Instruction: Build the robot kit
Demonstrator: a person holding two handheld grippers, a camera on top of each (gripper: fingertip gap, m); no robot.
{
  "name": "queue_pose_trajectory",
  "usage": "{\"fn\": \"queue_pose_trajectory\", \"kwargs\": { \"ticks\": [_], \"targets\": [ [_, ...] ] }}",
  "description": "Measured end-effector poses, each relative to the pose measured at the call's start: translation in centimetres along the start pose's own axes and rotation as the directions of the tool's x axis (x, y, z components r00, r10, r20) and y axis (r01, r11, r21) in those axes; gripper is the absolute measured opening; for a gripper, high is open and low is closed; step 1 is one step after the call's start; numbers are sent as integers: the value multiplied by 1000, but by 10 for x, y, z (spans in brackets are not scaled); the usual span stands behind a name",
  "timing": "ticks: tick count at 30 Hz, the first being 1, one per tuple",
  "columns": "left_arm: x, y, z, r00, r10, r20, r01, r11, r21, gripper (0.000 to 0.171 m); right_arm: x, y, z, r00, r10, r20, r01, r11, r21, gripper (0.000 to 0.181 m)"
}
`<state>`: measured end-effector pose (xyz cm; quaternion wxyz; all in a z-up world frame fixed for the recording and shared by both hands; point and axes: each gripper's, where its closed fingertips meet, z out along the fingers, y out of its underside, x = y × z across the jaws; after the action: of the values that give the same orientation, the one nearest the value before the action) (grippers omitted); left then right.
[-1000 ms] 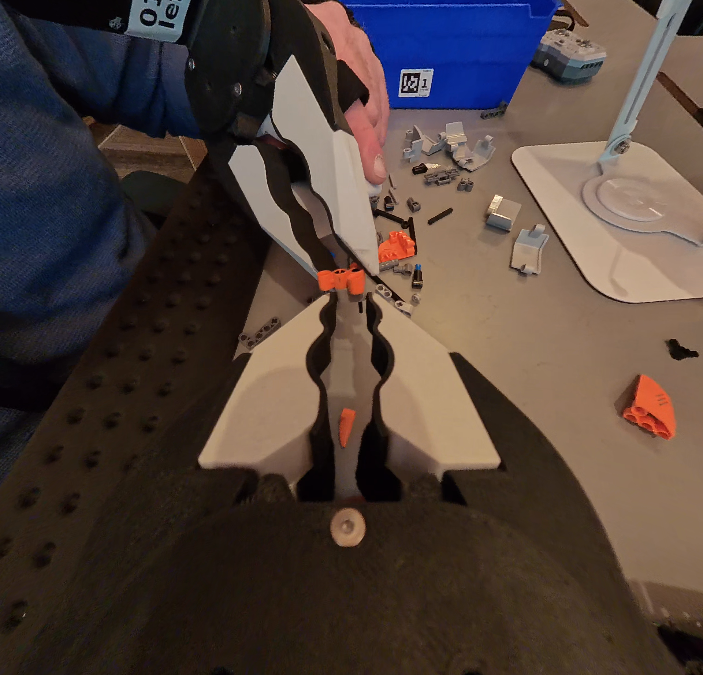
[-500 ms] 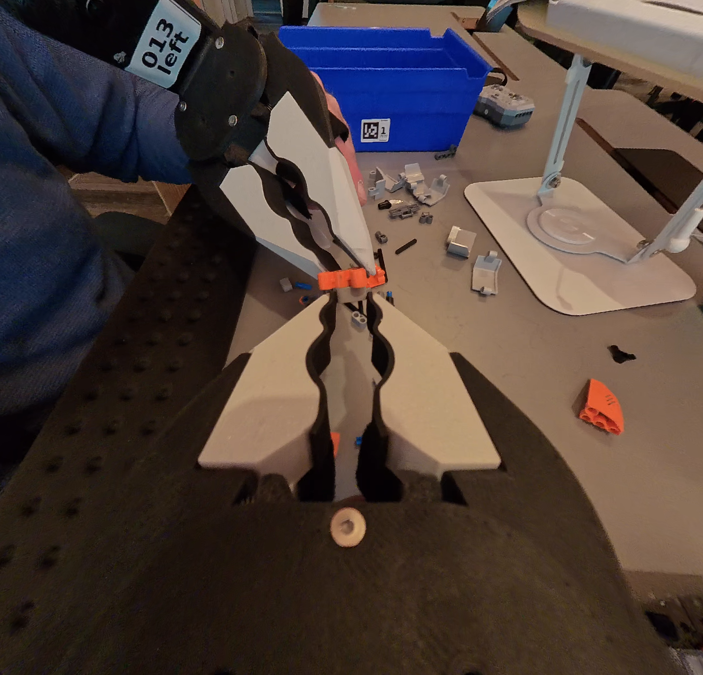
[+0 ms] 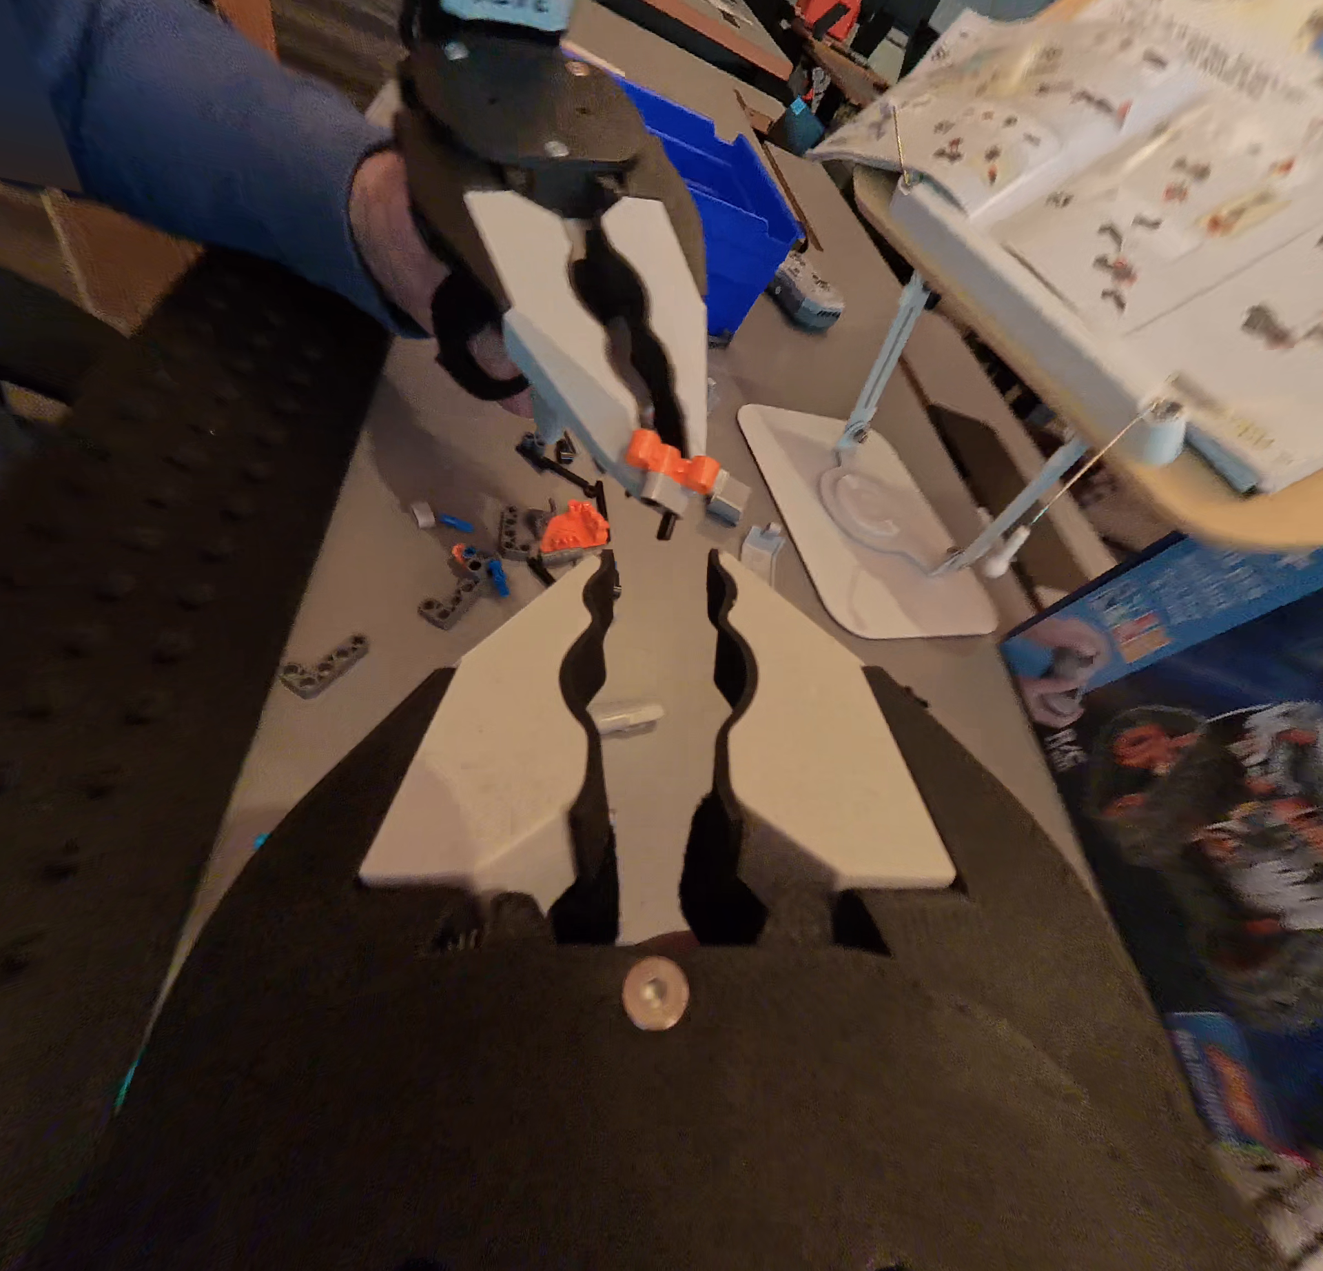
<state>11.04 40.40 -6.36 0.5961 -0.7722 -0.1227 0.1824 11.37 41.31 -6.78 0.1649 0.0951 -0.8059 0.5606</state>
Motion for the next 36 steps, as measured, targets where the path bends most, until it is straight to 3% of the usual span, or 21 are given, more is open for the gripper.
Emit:
{"fn": "queue_pose_trajectory", "kwargs": {
  "ticks": [5,8,11,18,22,28,36],
  "targets": [
    [6,-1,3,970,-209,-123,211,977,4,8,2,-8,4,955,-256,-151,247,966,-80,17],
    [7,0,3,931,-316,-182,321,947,-2,7,6,-12,2,861,-454,-229,428,890,-157,23],
    [8,5,5,908,-364,-209,363,931,-42,8,-2,-15,0,767,-603,-219,570,797,-200,19],
    [9,11,9,954,-260,-147,248,964,-96,8,-4,-13,4,804,-559,-204,523,827,-205,4],
    [10,11,8,946,-280,-164,265,958,-108,7,-10,-9,3,843,-518,-146,489,851,-193,21],
    [29,33,11,955,-171,-243,89,945,-314,8,-22,-6,3,903,-427,-46,416,896,-157,24],
    [37,43,14,952,-63,-301,-77,899,-432,8,-39,6,8,924,-377,63,382,913,-141,19]
  ]
}}
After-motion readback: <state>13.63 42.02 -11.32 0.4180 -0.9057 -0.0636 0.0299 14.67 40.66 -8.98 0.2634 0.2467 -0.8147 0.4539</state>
